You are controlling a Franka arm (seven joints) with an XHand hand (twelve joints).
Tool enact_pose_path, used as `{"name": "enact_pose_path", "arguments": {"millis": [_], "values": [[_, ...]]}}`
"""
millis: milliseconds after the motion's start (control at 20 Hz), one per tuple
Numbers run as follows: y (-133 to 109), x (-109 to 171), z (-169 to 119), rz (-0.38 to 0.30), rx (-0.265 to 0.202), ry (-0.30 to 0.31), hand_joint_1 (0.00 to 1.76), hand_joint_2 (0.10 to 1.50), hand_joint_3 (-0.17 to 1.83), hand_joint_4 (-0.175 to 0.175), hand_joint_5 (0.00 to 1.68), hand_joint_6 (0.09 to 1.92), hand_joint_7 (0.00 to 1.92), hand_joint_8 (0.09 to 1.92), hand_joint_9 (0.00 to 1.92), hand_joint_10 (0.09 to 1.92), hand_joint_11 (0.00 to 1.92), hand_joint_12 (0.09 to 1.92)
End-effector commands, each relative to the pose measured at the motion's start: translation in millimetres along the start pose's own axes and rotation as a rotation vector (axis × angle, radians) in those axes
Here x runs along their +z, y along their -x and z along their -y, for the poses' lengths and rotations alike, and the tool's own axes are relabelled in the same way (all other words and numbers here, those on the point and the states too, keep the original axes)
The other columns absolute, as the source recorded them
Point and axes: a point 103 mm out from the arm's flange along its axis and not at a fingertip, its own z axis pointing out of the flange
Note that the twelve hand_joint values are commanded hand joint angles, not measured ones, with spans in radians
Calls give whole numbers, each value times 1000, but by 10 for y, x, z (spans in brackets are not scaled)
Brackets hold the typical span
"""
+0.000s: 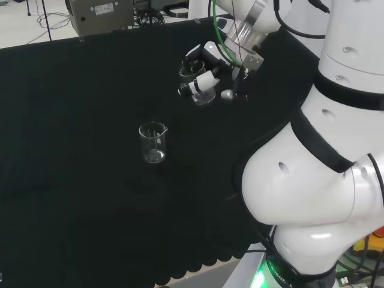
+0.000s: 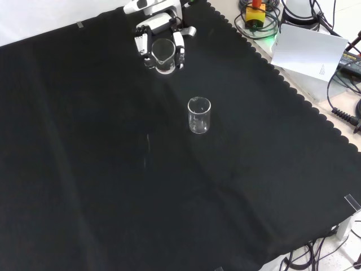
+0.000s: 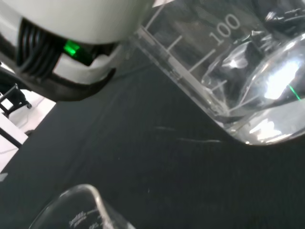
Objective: Pour the water from the handheld beaker into the one on the table.
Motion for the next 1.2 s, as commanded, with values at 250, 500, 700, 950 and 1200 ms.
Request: {"name": "enact_pose_path", "arguments": {"millis": [250,500,700,950,1200], "values": [[-291,-44,239,131,0,-68,1150,590,726,175,1363,545,1753,87,1823,87,1773,462],[-357,24,368,186,22,-112,1150,590,725,175,1365,542,1754,87,1823,87,1774,460],[-328,97,446,215,32,-164,1150,591,723,175,1366,540,1755,87,1824,87,1775,459],[-303,185,502,248,44,-223,1150,591,722,175,1367,537,1756,87,1825,87,1775,458],[-330,267,525,279,41,-266,1150,591,721,175,1368,535,1756,87,1827,87,1777,457]]}}
